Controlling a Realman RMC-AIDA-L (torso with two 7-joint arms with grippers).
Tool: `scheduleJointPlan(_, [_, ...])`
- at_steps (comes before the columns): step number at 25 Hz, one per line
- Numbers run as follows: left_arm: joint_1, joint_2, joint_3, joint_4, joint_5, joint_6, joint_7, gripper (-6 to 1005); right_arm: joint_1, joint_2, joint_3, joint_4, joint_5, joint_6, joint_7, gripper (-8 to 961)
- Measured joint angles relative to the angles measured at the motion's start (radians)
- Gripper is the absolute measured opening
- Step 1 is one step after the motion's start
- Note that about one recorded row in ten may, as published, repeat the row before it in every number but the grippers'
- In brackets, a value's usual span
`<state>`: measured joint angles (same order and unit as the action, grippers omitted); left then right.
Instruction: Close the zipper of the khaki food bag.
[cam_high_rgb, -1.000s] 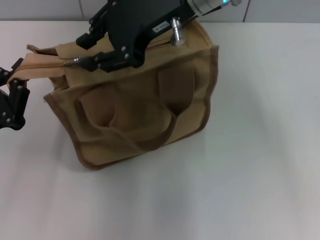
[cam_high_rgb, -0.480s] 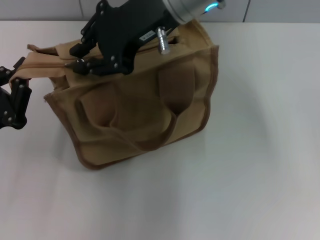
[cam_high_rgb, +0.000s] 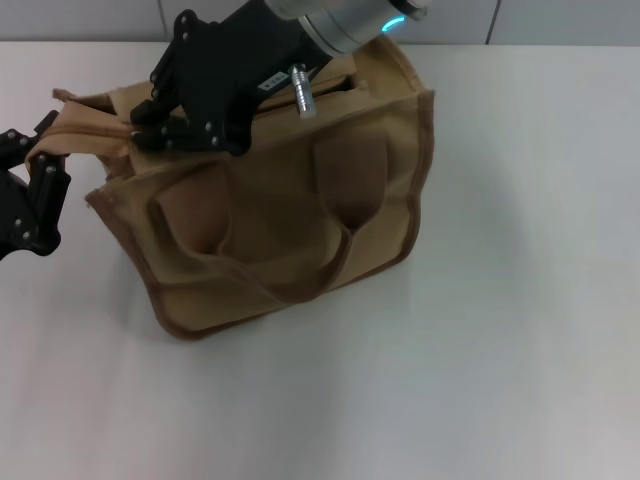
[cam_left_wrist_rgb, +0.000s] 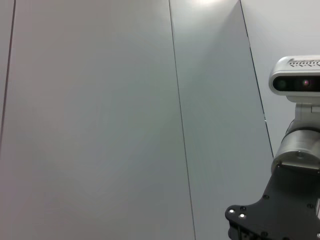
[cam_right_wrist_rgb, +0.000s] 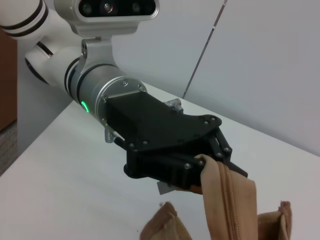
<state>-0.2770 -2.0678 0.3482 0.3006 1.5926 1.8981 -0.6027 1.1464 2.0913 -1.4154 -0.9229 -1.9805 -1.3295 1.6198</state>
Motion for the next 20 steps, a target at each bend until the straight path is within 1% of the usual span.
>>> scheduleJointPlan(8, [-0.001, 0.0, 0.002, 0.0, 0.001, 0.01, -0.001, 52, 0.001, 0.001, -0.07, 0.003, -0.002, 0.042, 0.002, 87])
scheduleJointPlan(10, [-0.001, 0.0, 0.002, 0.0, 0.001, 0.01, -0.002, 52, 0.001, 0.001, -0.073, 0.002, -0.002, 0.042, 0.002, 52])
scheduleJointPlan(15, [-0.001, 0.0, 0.001, 0.0, -0.002, 0.011, -0.002, 54, -0.006, 0.001, -0.076, -0.014, -0.002, 0.036, 0.002, 53])
scheduleJointPlan(20, [0.0, 0.001, 0.001, 0.0, -0.005, 0.011, -0.002, 55, -0.043, 0.001, -0.076, -0.061, -0.001, 0.035, -0.004, 52])
